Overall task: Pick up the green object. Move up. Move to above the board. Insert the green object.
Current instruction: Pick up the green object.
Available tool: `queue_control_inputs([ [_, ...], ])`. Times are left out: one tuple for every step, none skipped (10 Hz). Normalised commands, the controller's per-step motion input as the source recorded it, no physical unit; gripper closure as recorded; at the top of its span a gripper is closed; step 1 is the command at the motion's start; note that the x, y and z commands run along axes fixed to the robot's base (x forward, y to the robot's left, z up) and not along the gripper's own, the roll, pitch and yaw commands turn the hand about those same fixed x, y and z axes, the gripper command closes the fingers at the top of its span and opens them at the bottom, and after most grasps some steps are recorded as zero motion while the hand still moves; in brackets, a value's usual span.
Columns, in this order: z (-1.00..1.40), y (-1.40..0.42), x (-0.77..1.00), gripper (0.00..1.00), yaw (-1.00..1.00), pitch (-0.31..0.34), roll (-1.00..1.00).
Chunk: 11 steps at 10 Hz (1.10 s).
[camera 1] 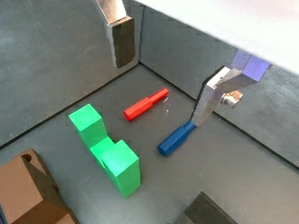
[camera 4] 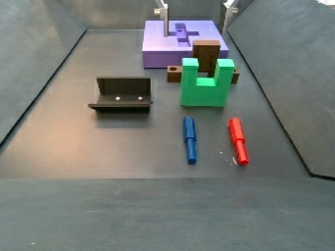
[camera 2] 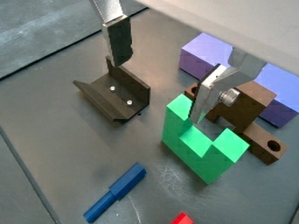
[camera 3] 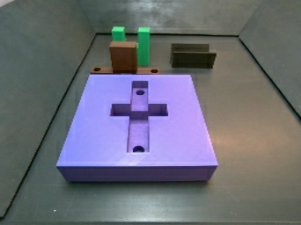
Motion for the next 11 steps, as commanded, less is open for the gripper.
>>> queue_control_inputs([
  [0.00,0.00,0.00,0.00,0.00,0.000,0.00],
  [0.00,0.00,0.00,0.00,0.00,0.000,-0.01],
  [-0.18,-0.22,0.25,0.00,-0.13,0.000,0.00],
  [-0.55,-0.30,0.33,0.00,-0.15,-0.133,-0.10],
  [-0.65,-0.40,0.31,0.00,-0.12,-0.190,-0.12],
  [-0.56,-0.17,0.25,0.00,-0.09,-0.196,-0.20],
  [-0.49,0.00,0.00,0.00,0.00,-0.194,-0.25],
  [-0.43,0.00,0.00,0.00,0.00,-0.196,-0.29],
  [-0.37,0.00,0.00,0.00,0.02,-0.181,-0.27],
  [-0.29,-0.03,0.00,0.00,0.07,-0.150,-0.23],
  [-0.27,-0.09,-0.03,0.00,0.01,-0.130,-0.18],
])
